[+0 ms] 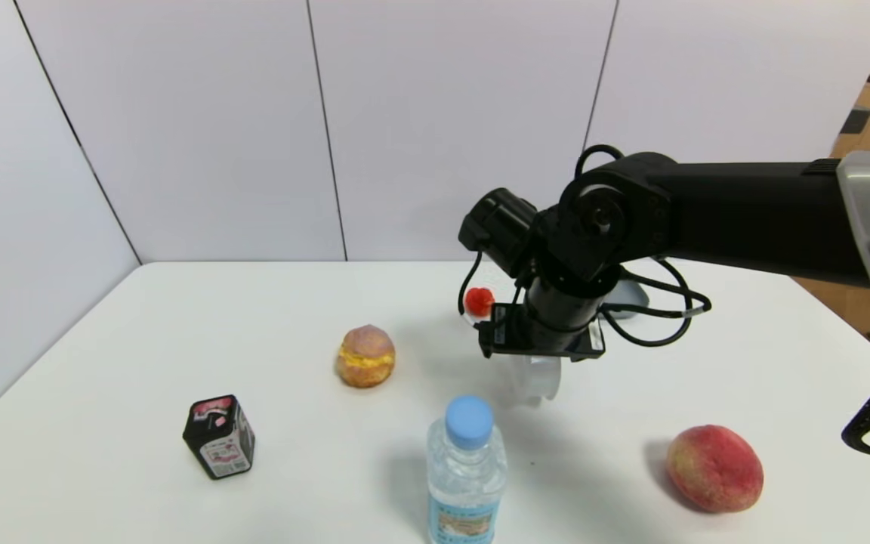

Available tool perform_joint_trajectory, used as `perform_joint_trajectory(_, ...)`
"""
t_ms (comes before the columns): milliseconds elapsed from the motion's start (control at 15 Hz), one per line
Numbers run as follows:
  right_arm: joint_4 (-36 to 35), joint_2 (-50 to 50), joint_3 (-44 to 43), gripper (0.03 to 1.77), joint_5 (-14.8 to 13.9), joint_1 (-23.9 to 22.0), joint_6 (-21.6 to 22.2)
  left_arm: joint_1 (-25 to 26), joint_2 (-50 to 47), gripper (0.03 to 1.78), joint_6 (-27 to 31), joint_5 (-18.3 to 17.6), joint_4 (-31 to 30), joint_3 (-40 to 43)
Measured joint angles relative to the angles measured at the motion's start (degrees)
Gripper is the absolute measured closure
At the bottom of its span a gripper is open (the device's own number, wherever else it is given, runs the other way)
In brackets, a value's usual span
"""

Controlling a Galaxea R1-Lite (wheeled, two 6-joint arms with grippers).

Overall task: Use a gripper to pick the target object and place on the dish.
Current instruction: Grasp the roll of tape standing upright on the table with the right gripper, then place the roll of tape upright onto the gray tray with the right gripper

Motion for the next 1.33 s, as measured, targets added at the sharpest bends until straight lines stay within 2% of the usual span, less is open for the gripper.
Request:
perform_joint_trajectory(600,-0.18,1.82,0.02,0.09,-0.22,-0.48,-0.39,0.00,0.00,0.12,-0.02,0.02,0.00,0.00)
perform_joint_trajectory(667,-0.22,1.94,-0.02,0.20,-0.26,-0.41,-0.44,0.00,0.00,0.12,-0.02,0.02,0.00,0.00)
perform_joint_trajectory(867,-0.62,2.21,-0.02,0.68,-0.28,-0.41,-0.48,0.00,0.00,0.12,-0.02,0.00,0.00,0.00)
perform_joint_trajectory(1067,-0.66,2.23,0.00,1.01,-0.39,-0.39,-0.41,0.00,0.02,0.12,0.00,0.00,0.00,0.00)
perform_joint_trajectory(1133,-0.66,2.23,0.00,1.22,-0.46,-0.34,-0.28,0.00,0.00,0.12,-0.02,0.02,0.00,0.00)
perform_joint_trajectory(1333,-0.63,2.16,0.09,1.21,-0.55,-0.06,0.06,0.00,0.00,0.12,0.00,-0.02,0.00,0.00)
